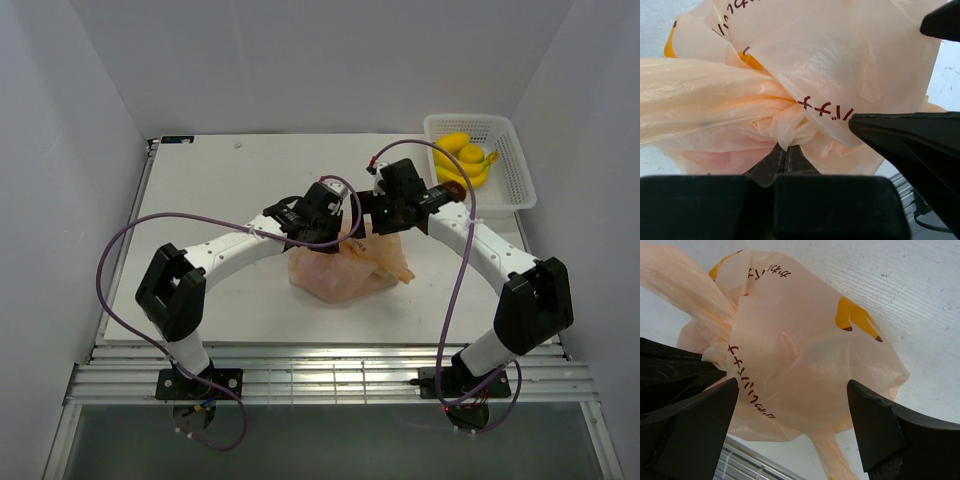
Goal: Take the fake fruits out of the plastic bag
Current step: Untie the plastic bag at the center of the board.
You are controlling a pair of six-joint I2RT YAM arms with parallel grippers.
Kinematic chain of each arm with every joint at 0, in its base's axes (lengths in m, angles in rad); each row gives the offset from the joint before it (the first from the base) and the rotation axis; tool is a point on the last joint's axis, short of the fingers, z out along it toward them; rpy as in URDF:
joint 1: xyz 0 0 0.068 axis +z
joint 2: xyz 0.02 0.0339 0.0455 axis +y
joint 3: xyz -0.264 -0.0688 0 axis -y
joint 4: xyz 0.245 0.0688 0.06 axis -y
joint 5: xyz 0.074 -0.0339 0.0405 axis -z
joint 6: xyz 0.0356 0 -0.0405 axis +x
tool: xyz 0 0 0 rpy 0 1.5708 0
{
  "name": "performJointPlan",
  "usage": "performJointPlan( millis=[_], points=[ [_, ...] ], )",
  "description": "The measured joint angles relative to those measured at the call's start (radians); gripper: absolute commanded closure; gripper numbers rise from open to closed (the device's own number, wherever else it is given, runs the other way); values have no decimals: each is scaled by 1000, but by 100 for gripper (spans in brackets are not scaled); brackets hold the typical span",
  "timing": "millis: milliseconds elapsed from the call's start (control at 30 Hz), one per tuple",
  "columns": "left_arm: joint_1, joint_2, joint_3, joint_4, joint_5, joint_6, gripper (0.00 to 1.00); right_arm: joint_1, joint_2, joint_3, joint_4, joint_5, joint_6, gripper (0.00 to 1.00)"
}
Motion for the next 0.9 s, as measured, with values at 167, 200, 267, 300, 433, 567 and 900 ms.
performJointPlan(
  millis=[167, 200, 267, 300, 433, 567, 900],
  points=[
    [-1, -2, 0, -2, -56, -10, 100, 0, -33, -21, 3, 1, -9, 6],
    [-1, -3, 0, -2, -62, -12, 100, 0, -48, -34, 3, -3, -19, 6],
    [-1, -8, 0, -2, -71, -16, 100, -1, -82, -62, 5, -24, -45, 5],
    [-1, -11, -1, -2, -71, -16, 100, 0, -100, -81, 11, -38, -59, 5],
    [-2, -32, -3, 5, -64, -16, 100, 0, -146, -133, 21, -96, -107, 5],
    [-3, -56, -10, 18, -42, -16, 100, 0, -144, -138, 51, -125, -122, 5],
    [-6, -88, -55, 44, 23, -16, 100, 0, -85, -138, 112, -113, -104, 40]
  ],
)
